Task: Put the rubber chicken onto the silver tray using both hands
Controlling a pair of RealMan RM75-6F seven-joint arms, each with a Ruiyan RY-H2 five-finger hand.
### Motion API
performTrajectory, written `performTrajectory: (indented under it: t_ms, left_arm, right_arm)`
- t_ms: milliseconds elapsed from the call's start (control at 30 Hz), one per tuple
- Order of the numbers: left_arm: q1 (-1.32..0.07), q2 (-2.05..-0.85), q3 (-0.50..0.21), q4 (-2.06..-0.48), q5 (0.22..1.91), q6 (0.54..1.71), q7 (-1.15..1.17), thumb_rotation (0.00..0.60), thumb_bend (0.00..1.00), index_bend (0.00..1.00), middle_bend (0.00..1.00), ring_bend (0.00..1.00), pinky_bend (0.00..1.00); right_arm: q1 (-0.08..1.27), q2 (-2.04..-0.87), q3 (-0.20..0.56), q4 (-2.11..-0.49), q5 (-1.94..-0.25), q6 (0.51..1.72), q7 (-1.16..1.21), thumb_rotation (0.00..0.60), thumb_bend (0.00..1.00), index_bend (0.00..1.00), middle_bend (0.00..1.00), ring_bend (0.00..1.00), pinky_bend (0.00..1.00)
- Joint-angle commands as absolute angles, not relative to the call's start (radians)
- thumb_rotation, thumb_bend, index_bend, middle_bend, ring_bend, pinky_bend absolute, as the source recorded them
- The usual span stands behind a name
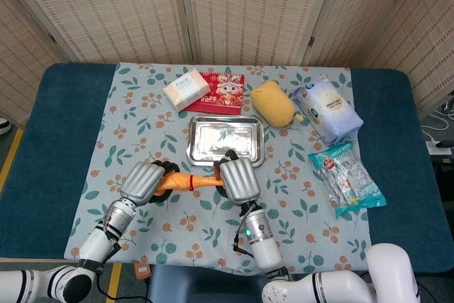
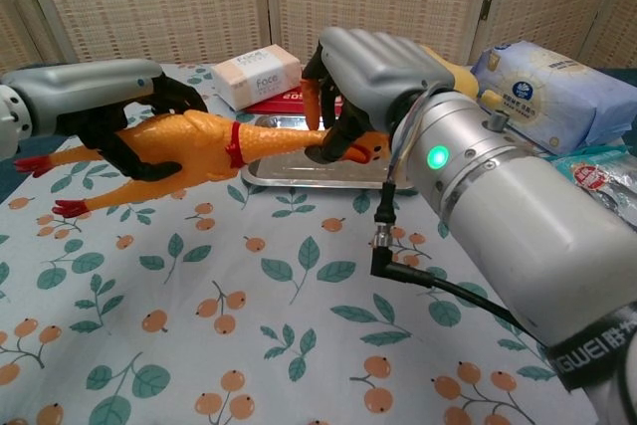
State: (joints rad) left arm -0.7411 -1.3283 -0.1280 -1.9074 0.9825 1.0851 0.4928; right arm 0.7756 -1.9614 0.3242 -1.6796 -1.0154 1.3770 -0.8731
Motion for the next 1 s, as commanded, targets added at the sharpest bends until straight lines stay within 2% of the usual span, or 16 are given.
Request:
performTrajectory:
  t_ms: [33,67,100,133,167,200,233,267,367,567,767,1000]
  left_arm:
    - [-0.725,-1.35,-0.142,-1.883,1.048,1.116,0.422,0.6,0.74,0.83,0.81,0.73,0.93]
    - [-0.726,-1.342,-0.127,-1.879,1.068,1.1,0.42,0.6,0.67,0.72,0.73,0.66,0.84]
    - [-0.728,-1.332,-0.12,-1.88,1.069,1.083,0.42,0.6,0.61,0.57,0.63,0.59,0.76]
    - [-0.733,-1.32,-0.113,-1.886,1.063,1.057,0.415,0.6,0.54,0.33,0.47,0.48,0.65]
    - [-0.739,-1.306,-0.114,-1.898,1.052,1.025,0.392,0.6,0.49,0.12,0.25,0.3,0.51]
    - [-0.741,-1.297,-0.118,-1.905,1.049,1.007,0.37,0.6,0.46,0.04,0.15,0.2,0.42]
    - [-0.742,-1.289,-0.122,-1.91,1.052,0.993,0.346,0.6,0.41,0.0,0.05,0.08,0.28]
    - [-0.738,-1.282,-0.131,-1.915,1.063,0.983,0.303,0.6,0.37,0.0,0.0,0.01,0.15]
    - [-0.731,-1.257,-0.143,-1.923,1.097,0.943,0.191,0.6,0.3,0.0,0.0,0.0,0.03]
    - [-0.743,-1.195,-0.137,-1.926,1.129,0.853,0.104,0.6,0.27,0.0,0.0,0.0,0.01]
    - [-0.738,-1.181,-0.143,-1.942,1.149,0.857,0.066,0.6,0.27,0.0,0.0,0.0,0.0]
    - [-0.733,-1.07,-0.182,-2.011,1.206,0.719,-0.235,0.6,0.26,0.0,0.0,0.0,0.0]
  right_arm:
    - [0.775,-1.961,0.323,-1.681,-1.018,1.379,-0.872,0.6,0.37,0.93,0.7,0.83,1.0]
    - [0.775,-1.961,0.323,-1.679,-1.018,1.379,-0.872,0.6,0.37,0.93,0.7,0.83,1.0]
    - [0.775,-1.961,0.323,-1.679,-1.017,1.378,-0.872,0.6,0.37,0.93,0.7,0.83,1.0]
    - [0.775,-1.961,0.324,-1.678,-1.015,1.378,-0.873,0.6,0.37,0.93,0.7,0.83,1.0]
    - [0.775,-1.961,0.324,-1.678,-1.015,1.377,-0.873,0.6,0.37,0.93,0.7,0.83,1.0]
    - [0.775,-1.96,0.324,-1.677,-1.015,1.376,-0.871,0.6,0.37,0.93,0.7,0.83,1.0]
    - [0.774,-1.959,0.323,-1.677,-1.015,1.376,-0.871,0.6,0.37,0.93,0.7,0.83,1.0]
    - [0.773,-1.957,0.321,-1.676,-1.015,1.377,-0.871,0.6,0.37,0.93,0.7,0.83,1.0]
    - [0.771,-1.955,0.321,-1.673,-1.01,1.375,-0.872,0.6,0.37,0.93,0.7,0.83,1.0]
    - [0.769,-1.945,0.318,-1.68,-1.006,1.364,-0.866,0.6,0.37,0.93,0.7,0.83,1.0]
    - [0.769,-1.949,0.312,-1.672,-1.016,1.375,-0.874,0.6,0.37,0.93,0.7,0.83,1.0]
    - [0.761,-1.949,0.307,-1.633,-0.997,1.37,-0.873,0.6,0.37,0.93,0.7,0.83,1.0]
